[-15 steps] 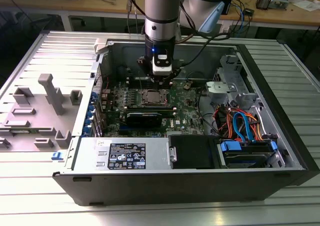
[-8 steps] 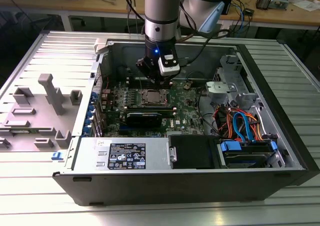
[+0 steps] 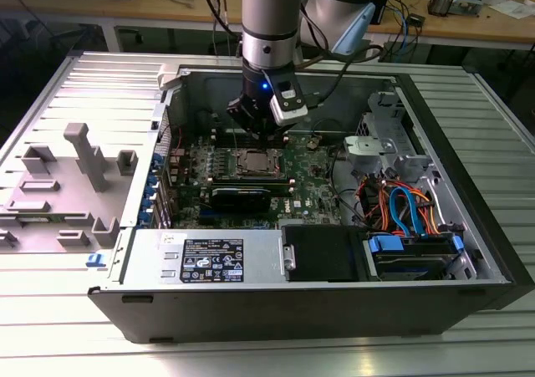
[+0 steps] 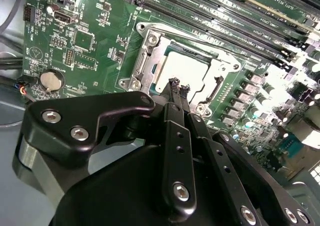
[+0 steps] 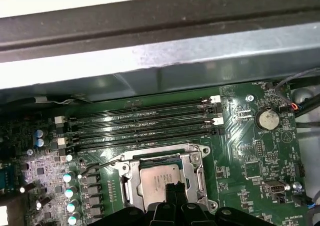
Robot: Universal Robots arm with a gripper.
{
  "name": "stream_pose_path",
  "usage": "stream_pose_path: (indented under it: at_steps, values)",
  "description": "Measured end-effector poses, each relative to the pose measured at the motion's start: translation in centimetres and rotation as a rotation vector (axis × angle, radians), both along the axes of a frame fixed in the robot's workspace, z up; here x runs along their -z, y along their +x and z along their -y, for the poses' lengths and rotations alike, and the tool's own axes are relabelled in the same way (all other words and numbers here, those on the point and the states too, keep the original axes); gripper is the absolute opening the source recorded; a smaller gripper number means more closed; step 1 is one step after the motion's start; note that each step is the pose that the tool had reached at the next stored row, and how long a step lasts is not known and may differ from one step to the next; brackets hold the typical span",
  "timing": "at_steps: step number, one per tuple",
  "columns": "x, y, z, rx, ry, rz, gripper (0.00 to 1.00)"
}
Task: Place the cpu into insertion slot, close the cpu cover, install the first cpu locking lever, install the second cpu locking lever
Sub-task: 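Install the first cpu locking lever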
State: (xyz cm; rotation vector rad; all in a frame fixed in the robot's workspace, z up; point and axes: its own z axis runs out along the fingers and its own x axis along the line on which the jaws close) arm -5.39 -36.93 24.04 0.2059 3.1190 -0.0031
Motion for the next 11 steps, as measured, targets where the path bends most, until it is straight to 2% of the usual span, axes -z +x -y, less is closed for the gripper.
stream_pose_path:
  at_steps: [2, 5, 10, 11]
  values:
    - [0.0, -0.11, 0.0, -0.005, 0.0, 0.0, 0.11]
    - [-0.04, -0.2, 0.0, -0.037, 0.0001, -0.0002, 0.11]
    - [-0.07, -0.23, 0.0, -0.131, 0.0001, -0.0051, 0.11]
    - [-0.09, -0.28, 0.01, -0.135, 0.0001, -0.0062, 0.11]
